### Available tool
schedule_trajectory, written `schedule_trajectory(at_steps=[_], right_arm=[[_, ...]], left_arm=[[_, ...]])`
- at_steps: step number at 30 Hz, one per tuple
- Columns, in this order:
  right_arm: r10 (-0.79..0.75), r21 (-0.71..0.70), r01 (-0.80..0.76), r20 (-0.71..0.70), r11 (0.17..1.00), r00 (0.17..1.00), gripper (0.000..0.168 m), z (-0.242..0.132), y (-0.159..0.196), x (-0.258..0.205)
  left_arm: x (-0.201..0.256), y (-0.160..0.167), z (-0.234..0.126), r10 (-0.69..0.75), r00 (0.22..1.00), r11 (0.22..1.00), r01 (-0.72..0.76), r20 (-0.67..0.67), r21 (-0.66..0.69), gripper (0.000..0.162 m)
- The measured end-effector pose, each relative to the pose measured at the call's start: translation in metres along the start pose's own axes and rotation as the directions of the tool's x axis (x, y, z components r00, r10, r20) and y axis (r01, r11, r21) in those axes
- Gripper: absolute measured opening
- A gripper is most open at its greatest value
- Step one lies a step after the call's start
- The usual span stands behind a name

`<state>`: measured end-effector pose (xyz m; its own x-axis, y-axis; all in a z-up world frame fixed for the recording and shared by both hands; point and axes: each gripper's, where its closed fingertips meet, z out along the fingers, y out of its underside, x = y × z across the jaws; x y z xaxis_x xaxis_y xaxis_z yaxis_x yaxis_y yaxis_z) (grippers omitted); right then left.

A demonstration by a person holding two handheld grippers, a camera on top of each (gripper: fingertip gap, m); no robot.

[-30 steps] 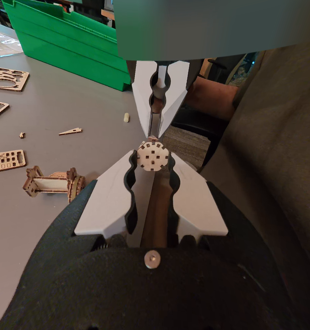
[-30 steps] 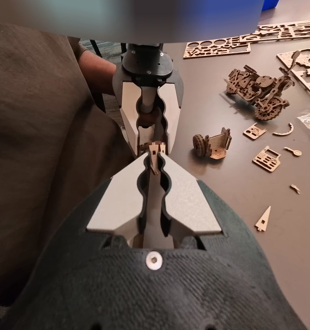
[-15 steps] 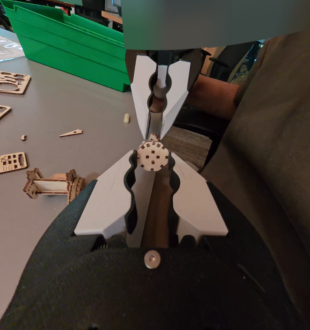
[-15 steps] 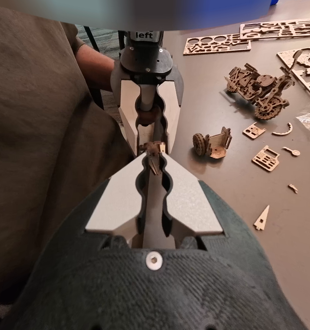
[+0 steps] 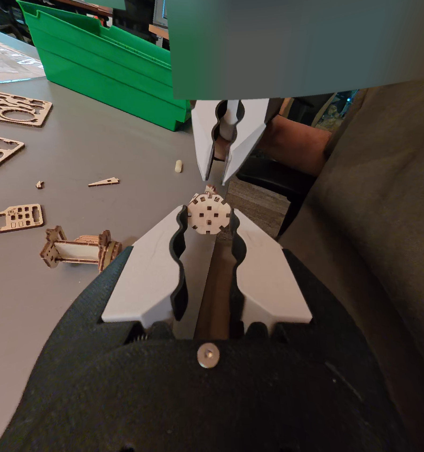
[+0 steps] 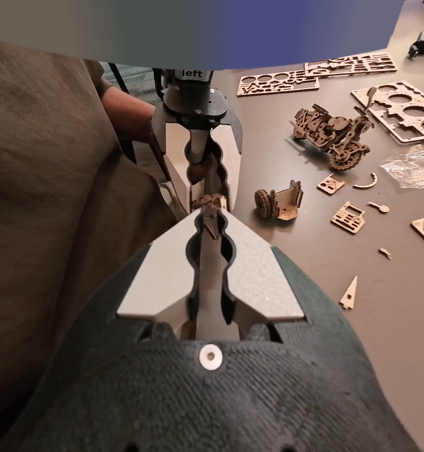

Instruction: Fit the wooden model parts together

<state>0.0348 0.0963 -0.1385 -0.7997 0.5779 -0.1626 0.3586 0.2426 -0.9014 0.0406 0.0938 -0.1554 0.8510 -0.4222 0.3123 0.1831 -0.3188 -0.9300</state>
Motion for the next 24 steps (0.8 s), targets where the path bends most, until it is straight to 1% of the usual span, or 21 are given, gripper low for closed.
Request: schedule_trajectory(at_steps=[5, 11, 14, 16, 17, 18, 24], right_arm=[[-0.025, -0.002, 0.025, -0.041, 1.000, 0.999, 0.009, 0.004, 0.001, 0.003], [-0.076, 0.021, 0.078, -0.096, 0.997, 0.993, 0.008, 0.005, -0.007, 0.005], [-0.092, 0.018, 0.095, -0.115, 0.995, 0.989, 0.007, 0.006, -0.009, 0.006], [-0.090, 0.027, 0.093, -0.119, 0.995, 0.989, 0.007, 0.006, -0.010, 0.006], [-0.087, 0.034, 0.092, -0.122, 0.995, 0.989, 0.001, 0.005, -0.011, 0.007], [-0.082, 0.041, 0.087, -0.119, 0.995, 0.990, 0.000, 0.004, -0.012, 0.007], [-0.033, 0.057, 0.037, -0.077, 0.998, 0.996, 0.000, 0.004, -0.013, 0.005]], left_arm=[[-0.002, -0.005, -0.002, -0.034, 0.999, 0.999, 0.034, -0.003, 0.028, 0.031], [-0.003, -0.012, -0.004, -0.105, 0.994, 0.991, 0.107, -0.023, 0.077, 0.031], [-0.004, -0.012, -0.005, -0.104, 0.994, 0.991, 0.105, -0.018, 0.080, 0.031], [-0.004, -0.013, -0.005, -0.101, 0.995, 0.991, 0.102, -0.019, 0.081, 0.031], [-0.003, -0.013, -0.005, -0.098, 0.995, 0.992, 0.100, -0.025, 0.078, 0.031], [-0.002, -0.012, -0.005, -0.094, 0.995, 0.993, 0.096, -0.025, 0.076, 0.031], [0.001, -0.012, -0.005, -0.073, 0.997, 0.995, 0.075, -0.033, 0.069, 0.031]])
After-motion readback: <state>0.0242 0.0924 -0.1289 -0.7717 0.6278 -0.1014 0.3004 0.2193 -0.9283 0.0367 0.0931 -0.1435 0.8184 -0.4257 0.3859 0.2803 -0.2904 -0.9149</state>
